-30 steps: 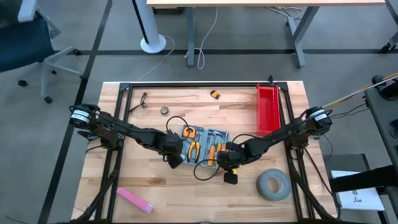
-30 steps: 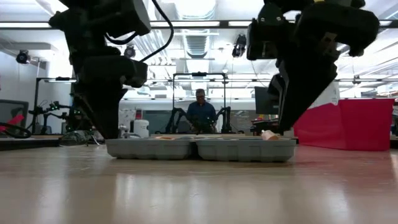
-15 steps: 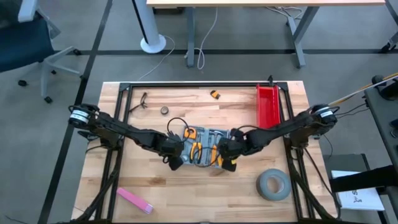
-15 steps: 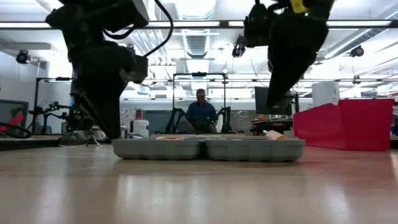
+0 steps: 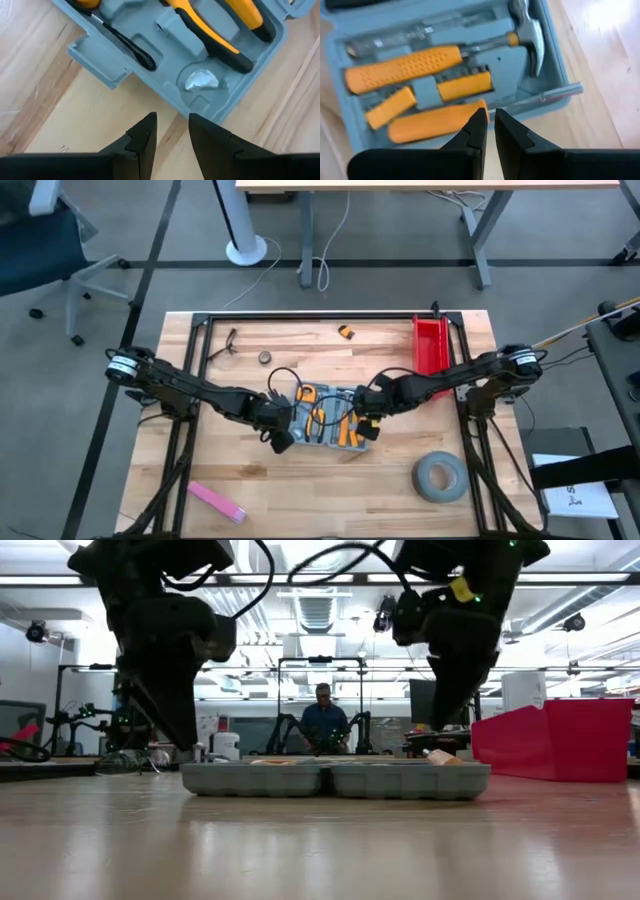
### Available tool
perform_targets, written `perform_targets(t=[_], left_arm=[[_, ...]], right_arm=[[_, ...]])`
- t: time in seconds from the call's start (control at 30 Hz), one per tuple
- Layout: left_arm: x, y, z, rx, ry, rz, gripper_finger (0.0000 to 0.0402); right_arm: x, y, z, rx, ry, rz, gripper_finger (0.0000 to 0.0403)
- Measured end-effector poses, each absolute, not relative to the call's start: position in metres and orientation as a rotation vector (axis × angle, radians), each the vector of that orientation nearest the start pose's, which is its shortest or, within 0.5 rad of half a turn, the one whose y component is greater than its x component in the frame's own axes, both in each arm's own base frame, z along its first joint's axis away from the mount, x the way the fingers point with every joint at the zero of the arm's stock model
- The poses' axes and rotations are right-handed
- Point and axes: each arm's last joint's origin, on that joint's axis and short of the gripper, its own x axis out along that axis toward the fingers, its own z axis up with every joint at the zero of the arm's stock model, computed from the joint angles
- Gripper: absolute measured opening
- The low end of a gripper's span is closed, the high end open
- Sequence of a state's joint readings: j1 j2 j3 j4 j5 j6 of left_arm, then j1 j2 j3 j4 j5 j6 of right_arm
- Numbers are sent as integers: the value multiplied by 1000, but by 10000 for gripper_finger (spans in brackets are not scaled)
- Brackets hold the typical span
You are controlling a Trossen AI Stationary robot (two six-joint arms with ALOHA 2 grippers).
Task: Prefit tool cases
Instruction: Put the yellow nut driver into the gray pre-fit tool case
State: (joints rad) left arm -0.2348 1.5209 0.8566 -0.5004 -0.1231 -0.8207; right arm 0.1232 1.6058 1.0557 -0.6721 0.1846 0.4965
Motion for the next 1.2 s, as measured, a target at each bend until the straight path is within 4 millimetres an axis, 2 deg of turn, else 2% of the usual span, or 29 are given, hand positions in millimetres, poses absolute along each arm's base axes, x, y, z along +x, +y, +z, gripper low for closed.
perform_targets(t=[0.23, 0.5, 0.6, 0.83, 0.97, 1.2], left_arm=[[268, -60, 175, -506, 1085, 391, 128], [269, -60, 175, -506, 1077, 392, 120], [270, -60, 176, -510, 1069, 389, 118], [272, -60, 177, -523, 1047, 386, 127], [272, -60, 177, -520, 1040, 390, 131], [272, -60, 177, -520, 1039, 390, 132]], right_arm=[[294, 25, 190, 201, 1183, -407, 18], [297, 23, 189, 151, 1149, -392, 18], [299, 23, 183, 141, 1165, -391, 18], [308, 30, 165, 215, 1242, -229, 18], [307, 33, 165, 215, 1241, -221, 18], [302, 32, 179, 252, 1203, -219, 18]])
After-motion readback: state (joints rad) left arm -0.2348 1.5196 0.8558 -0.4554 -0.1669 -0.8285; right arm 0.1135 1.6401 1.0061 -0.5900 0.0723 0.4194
